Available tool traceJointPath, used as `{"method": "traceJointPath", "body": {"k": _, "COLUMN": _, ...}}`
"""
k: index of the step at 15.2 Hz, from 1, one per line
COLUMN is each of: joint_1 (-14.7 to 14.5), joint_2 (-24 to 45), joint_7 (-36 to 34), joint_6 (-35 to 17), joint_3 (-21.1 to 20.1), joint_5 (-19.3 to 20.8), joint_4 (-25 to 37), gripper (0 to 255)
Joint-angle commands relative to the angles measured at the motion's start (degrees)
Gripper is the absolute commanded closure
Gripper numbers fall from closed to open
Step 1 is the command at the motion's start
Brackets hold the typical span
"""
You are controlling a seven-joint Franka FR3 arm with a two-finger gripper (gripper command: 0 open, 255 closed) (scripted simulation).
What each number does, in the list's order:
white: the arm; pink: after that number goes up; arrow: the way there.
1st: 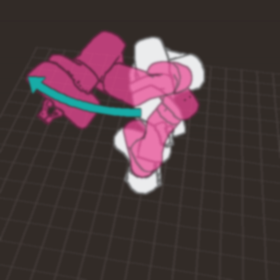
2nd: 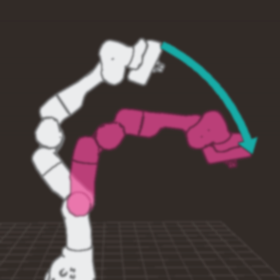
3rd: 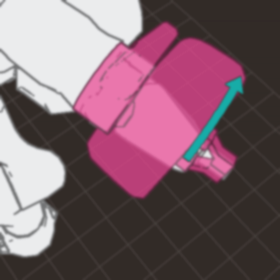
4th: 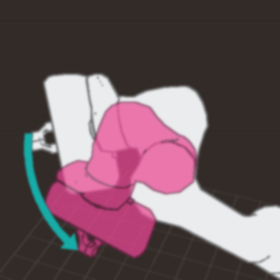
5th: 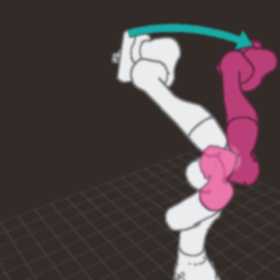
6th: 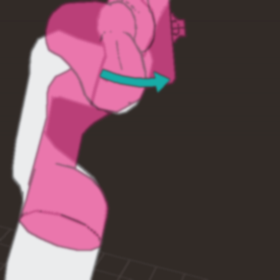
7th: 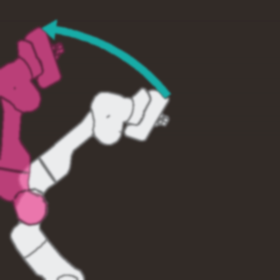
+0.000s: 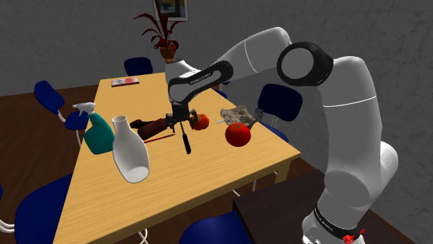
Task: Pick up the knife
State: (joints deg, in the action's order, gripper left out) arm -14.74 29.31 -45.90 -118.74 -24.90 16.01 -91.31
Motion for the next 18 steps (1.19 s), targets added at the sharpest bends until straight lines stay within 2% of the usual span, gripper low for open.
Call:
{"method": "traceJointPath", "body": {"k": 1, "joint_1": -0.1, "joint_2": 0.8, "joint_7": -0.4, "joint_6": -1.6, "joint_3": 0.3, "joint_5": 0.5, "joint_4": -0.9, "gripper": 0}}
{"method": "traceJointPath", "body": {"k": 3, "joint_1": -0.1, "joint_2": 0.8, "joint_7": -0.4, "joint_6": -1.6, "joint_3": 0.3, "joint_5": 0.5, "joint_4": -0.9, "gripper": 0}}
{"method": "traceJointPath", "body": {"k": 4, "joint_1": -0.2, "joint_2": 0.9, "joint_7": -0.4, "joint_6": -1.6, "joint_3": 0.3, "joint_5": 0.5, "joint_4": -0.8, "gripper": 255}}
{"method": "traceJointPath", "body": {"k": 13, "joint_1": -0.1, "joint_2": 0.8, "joint_7": -0.4, "joint_6": -1.6, "joint_3": 0.3, "joint_5": 0.5, "joint_4": -0.9, "gripper": 255}}
{"method": "traceJointPath", "body": {"k": 18, "joint_1": 0.1, "joint_2": -0.7, "joint_7": 0.3, "joint_6": 1.4, "joint_3": -0.2, "joint_5": -0.4, "joint_4": 0.8, "gripper": 255}}
